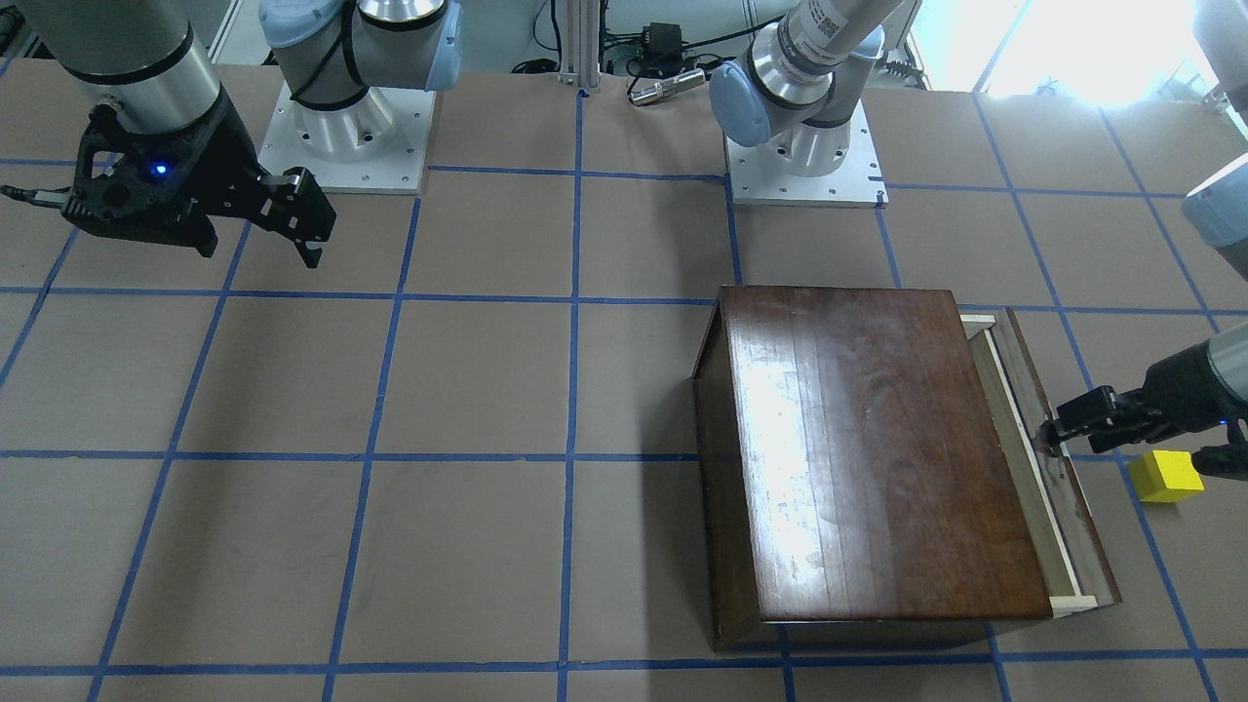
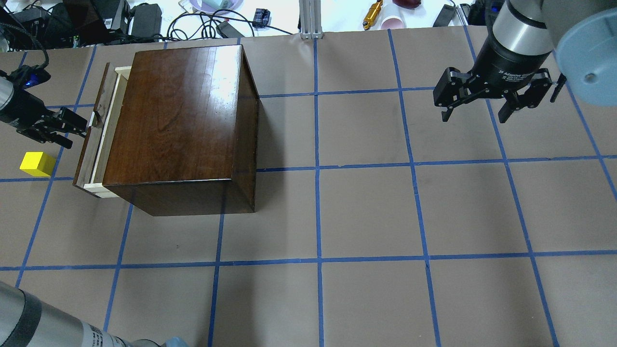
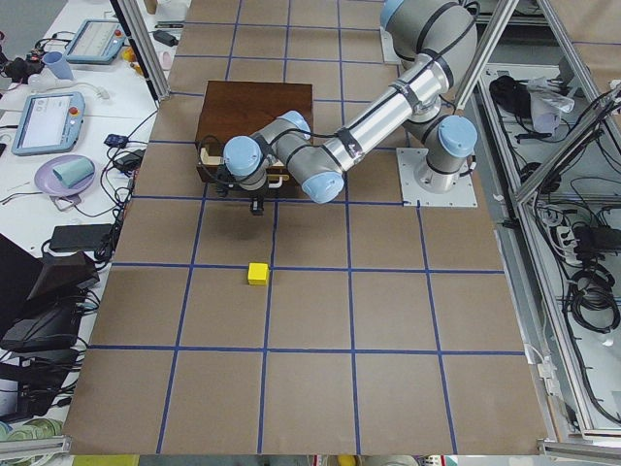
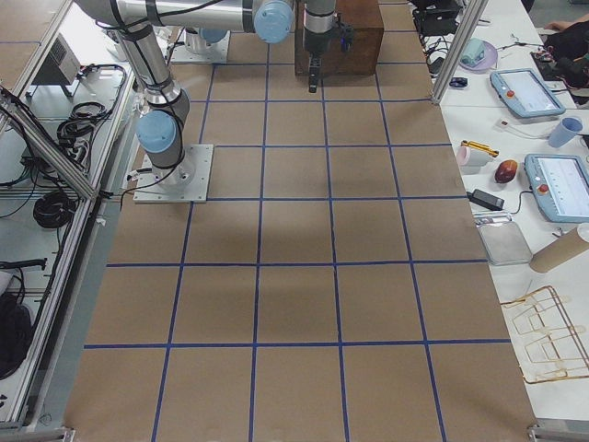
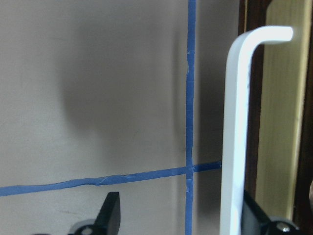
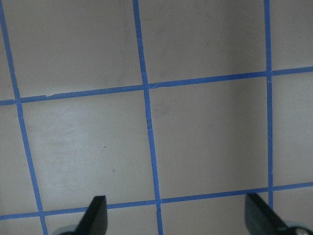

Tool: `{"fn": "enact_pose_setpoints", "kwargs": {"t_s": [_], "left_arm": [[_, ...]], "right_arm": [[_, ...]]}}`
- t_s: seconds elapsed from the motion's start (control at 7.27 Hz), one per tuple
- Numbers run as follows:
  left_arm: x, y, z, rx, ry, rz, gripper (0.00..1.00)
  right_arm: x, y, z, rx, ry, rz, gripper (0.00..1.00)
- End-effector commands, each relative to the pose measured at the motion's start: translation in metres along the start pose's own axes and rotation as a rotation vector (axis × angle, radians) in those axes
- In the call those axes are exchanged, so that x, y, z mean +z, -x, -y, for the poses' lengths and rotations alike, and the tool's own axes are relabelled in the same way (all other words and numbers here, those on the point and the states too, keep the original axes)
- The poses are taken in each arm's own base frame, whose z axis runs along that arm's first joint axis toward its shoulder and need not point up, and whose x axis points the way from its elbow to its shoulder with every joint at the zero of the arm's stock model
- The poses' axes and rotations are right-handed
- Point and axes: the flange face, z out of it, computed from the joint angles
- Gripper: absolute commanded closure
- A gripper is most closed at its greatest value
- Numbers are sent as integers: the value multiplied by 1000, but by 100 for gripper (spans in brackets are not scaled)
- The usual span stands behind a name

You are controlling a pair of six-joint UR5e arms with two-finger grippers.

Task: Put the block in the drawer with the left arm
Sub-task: 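Pull the drawer open outward with the left gripper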

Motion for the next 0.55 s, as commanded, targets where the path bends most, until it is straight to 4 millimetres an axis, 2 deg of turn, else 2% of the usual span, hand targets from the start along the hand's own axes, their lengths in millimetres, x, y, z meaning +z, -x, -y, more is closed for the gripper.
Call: {"fn": "enact_pose_setpoints", "kwargs": {"t_s": [0.0,0.41], "left_arm": [[-3,11,-4,-11,-5,1,17],[-5,15,-6,-10,9,40,17]], "right_arm": [[0,0,0,0,0,0,0],[0,0,0,0,0,0,0]]}}
